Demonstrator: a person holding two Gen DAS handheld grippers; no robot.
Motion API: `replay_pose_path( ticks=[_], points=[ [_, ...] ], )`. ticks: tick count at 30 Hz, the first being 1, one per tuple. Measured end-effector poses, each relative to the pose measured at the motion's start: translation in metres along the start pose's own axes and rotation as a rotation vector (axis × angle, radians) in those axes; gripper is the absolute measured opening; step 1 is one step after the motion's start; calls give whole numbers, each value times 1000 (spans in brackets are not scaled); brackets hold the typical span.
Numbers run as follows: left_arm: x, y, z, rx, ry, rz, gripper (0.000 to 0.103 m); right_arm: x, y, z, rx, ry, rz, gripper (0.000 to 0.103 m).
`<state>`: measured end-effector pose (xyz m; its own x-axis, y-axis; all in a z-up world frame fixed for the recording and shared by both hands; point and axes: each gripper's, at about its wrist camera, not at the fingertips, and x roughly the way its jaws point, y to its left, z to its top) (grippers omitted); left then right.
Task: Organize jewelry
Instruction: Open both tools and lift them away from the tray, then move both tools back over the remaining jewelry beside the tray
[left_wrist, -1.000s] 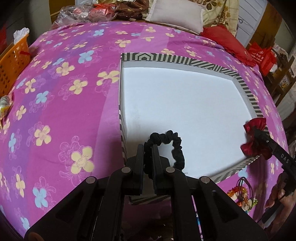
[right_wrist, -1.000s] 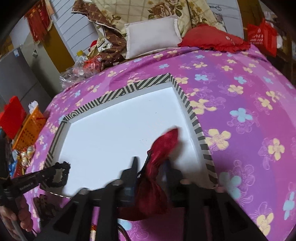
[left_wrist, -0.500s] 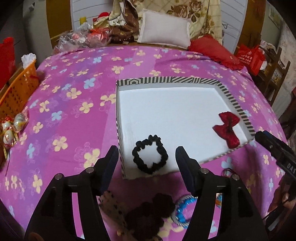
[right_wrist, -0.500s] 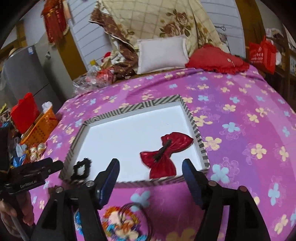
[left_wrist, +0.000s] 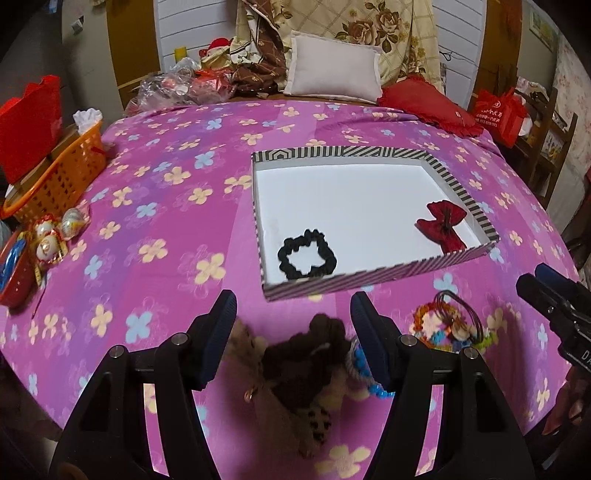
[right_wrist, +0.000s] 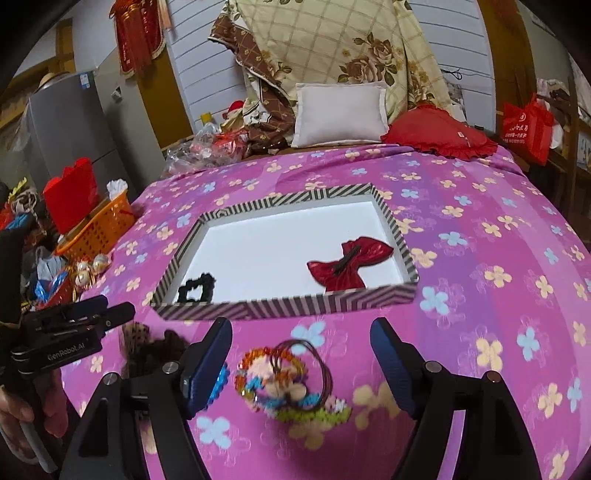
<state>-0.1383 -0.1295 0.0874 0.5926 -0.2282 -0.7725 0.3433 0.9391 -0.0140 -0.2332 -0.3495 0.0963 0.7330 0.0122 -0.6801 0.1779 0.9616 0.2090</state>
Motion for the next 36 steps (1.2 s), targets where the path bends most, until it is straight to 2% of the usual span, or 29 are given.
replay_pose_path(
  ticks=[16, 36],
  points=[
    [-12, 8, -32, -25, 16, 15, 64, -9, 13, -27, -20, 33, -4, 75],
    [-13, 14, -47, -36, 38, 20, 64, -6, 14, -43, -28, 78, -5, 75]
  ],
)
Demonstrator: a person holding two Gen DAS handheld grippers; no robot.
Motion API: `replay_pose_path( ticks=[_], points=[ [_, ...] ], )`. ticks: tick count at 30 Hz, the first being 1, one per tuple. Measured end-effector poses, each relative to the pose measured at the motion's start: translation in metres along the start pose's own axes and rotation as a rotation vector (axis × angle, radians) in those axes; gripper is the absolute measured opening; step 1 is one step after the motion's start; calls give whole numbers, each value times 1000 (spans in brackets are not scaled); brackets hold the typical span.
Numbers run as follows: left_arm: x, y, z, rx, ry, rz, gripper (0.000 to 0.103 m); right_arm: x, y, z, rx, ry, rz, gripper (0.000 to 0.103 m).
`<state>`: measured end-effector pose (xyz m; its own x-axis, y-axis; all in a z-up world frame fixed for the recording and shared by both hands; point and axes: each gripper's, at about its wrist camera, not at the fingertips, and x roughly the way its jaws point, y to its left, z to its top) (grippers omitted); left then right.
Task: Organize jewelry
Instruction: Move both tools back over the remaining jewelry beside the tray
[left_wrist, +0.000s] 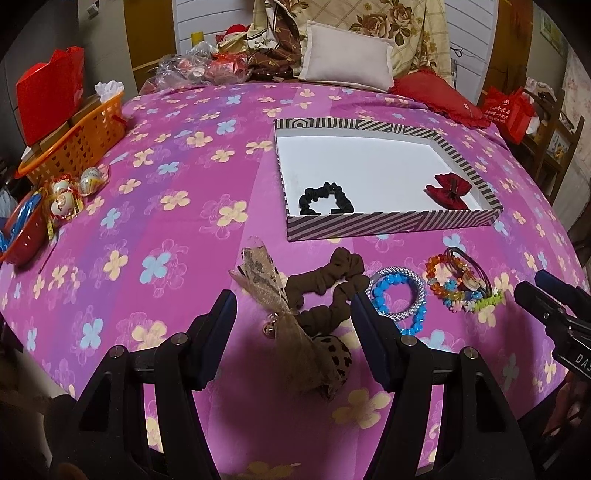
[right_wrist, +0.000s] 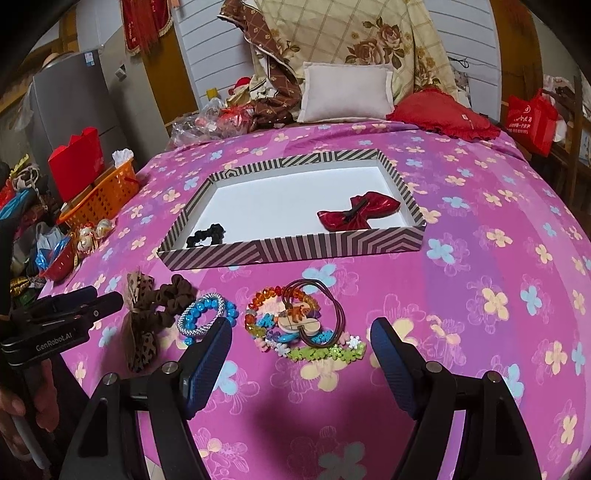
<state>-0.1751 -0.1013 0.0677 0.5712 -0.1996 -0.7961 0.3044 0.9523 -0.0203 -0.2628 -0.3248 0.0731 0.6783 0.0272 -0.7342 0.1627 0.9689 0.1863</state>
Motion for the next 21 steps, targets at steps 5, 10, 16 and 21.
replay_pose_path(
  ticks=[5, 10, 16, 21],
  points=[
    [2, 2, -2, -4, 7, -1, 64, 2, 1, 0, -7, 7, 1, 75],
    [4, 3, -3, -7, 16, 0, 64, 4, 1, 0, -10, 15, 1, 75],
    [5, 4, -3, -13, 23, -2, 64, 7, 0, -1, -3, 23, 3, 75],
    [5, 5, -3, -14, 24, -2, 64, 8, -1, -1, 0, 26, 3, 75]
  ],
)
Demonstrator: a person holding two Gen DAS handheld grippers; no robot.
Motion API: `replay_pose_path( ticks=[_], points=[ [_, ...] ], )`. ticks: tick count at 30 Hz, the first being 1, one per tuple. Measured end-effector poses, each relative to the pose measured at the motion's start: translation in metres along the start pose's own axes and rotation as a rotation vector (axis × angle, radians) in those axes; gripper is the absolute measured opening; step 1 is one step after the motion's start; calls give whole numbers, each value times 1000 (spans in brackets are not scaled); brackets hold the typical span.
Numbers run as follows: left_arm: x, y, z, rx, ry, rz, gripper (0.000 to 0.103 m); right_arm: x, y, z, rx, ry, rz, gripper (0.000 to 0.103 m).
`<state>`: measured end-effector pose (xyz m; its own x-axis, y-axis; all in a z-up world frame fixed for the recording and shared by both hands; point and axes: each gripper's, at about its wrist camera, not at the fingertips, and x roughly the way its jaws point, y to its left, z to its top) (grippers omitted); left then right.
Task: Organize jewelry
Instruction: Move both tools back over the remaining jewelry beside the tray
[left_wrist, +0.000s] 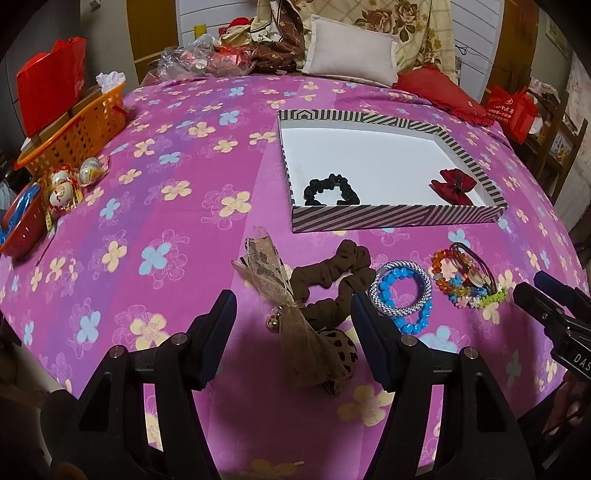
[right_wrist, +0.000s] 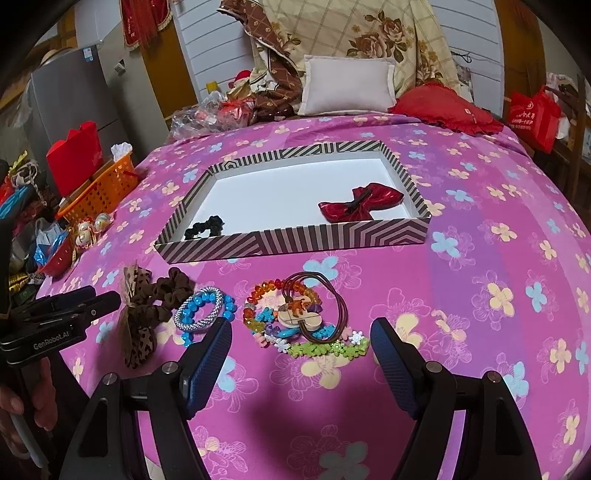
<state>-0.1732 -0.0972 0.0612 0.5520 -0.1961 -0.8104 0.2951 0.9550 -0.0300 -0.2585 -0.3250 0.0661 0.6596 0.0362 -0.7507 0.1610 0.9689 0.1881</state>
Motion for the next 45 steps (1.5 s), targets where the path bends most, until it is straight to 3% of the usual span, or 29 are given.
replay_pose_path(
  ticks=[16, 31, 38, 45],
  points=[
    [3, 5, -2, -20, 14, -15, 64, 6, -2, -5, 4, 23, -8, 75],
    [6, 49, -1, -156, 82, -96, 64, 11, -4, -9, -7, 41, -8, 75],
    [0, 43, -2, -122, 58, -122, 64, 13, -3, -9, -12, 44, -10, 75],
    [13, 43, -3, -131, 100, -126, 64, 15, -9, -10, 5, 47, -13, 75]
  ],
)
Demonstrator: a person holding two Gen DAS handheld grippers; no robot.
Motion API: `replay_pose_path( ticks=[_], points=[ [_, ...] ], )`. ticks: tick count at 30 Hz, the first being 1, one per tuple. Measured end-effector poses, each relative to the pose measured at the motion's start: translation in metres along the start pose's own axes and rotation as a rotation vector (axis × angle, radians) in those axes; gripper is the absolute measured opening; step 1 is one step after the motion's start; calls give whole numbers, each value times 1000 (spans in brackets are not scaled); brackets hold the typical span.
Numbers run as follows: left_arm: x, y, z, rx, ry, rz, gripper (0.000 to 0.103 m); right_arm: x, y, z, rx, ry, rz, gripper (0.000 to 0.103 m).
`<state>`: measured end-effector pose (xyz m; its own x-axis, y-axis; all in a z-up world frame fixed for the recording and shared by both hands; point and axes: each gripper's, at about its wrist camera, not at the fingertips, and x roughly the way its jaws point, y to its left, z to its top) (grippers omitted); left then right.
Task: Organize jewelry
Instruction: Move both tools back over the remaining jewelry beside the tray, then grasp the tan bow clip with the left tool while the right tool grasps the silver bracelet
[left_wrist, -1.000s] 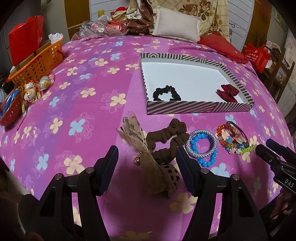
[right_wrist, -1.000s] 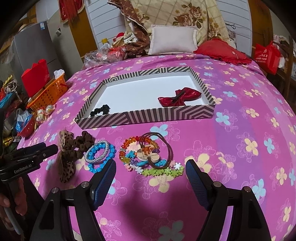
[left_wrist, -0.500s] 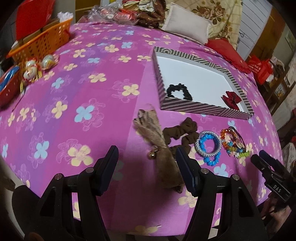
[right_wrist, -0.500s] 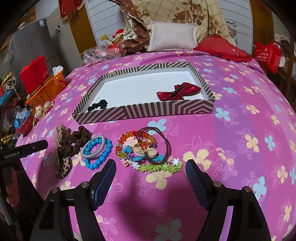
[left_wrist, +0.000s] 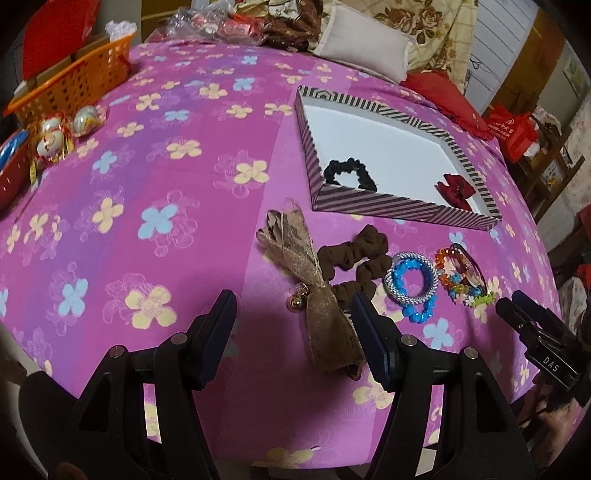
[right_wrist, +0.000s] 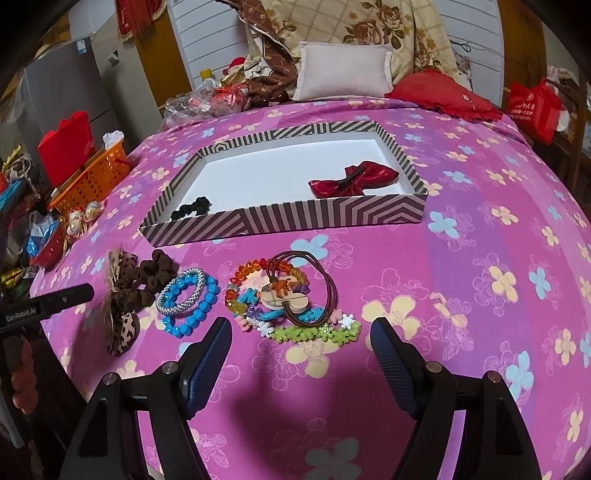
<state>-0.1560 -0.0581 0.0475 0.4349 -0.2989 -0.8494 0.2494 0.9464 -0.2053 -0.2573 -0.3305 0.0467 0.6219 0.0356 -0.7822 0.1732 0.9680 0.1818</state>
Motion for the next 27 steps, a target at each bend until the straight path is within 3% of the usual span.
replay_pose_path(
  ticks=[14, 16, 17, 19, 21, 25, 27],
  points=[
    [34, -16, 9, 16, 39, 13, 64, 3, 33, 8, -103, -20, 74, 75],
    [40, -17, 12, 15, 40, 25, 64, 5, 42, 11, -123, -25, 88, 67],
    [42, -16, 14, 12, 39, 29, 62, 7, 47, 14, -136, -24, 99, 58],
    [48, -16, 16, 16, 44, 40, 37, 14, 56, 18, -162, -16, 108, 54],
    [50, -16, 17, 17, 46, 56, 25, 23, 64, 21, -191, -2, 116, 47],
    [46, -9, 19, 15, 32, 62, 19, 38, 80, 26, -240, 20, 130, 43],
    [42, -3, 20, 4, 25, 68, 19, 47, 86, 28, -261, 35, 130, 34]
  ],
)
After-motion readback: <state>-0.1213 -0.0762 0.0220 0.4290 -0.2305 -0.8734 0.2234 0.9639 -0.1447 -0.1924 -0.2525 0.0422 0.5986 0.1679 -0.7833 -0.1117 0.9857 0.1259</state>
